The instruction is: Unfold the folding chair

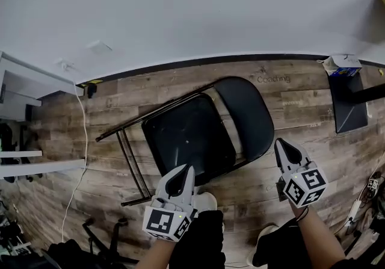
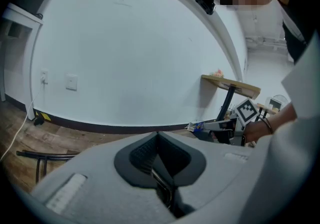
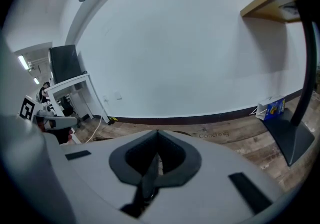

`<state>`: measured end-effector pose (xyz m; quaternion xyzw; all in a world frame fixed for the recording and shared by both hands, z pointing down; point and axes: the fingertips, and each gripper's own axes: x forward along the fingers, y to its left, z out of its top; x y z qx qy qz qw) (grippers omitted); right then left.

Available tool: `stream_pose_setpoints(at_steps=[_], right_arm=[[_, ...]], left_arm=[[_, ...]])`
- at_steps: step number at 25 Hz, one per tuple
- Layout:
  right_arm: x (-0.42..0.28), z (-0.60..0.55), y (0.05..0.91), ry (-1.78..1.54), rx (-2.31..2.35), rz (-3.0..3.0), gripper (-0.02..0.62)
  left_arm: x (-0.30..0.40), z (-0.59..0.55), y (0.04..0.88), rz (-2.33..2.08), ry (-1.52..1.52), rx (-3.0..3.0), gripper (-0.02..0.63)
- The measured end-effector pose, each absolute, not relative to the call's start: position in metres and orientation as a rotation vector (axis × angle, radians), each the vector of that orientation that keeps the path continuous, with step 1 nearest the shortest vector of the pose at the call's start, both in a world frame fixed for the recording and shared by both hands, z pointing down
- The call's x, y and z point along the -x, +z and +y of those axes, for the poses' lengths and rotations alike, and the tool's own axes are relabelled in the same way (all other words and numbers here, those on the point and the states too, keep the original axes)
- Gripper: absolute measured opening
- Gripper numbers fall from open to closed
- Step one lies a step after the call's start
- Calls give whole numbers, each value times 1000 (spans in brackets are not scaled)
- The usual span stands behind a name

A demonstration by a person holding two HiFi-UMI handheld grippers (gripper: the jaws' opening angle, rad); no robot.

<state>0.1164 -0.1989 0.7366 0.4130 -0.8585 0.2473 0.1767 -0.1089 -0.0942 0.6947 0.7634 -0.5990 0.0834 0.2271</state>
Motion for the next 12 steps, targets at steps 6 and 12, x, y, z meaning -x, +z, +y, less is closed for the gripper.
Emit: stream_pose_setpoints(at_steps=[6, 12], right_arm=[[-105, -237, 827, 612, -1124, -2429, 0], [-102, -248, 900, 736, -1056, -2453, 0]], left_arm=[[108, -124, 801, -1592, 167, -2093, 12], [68, -126, 900, -1565, 227, -2107, 12]])
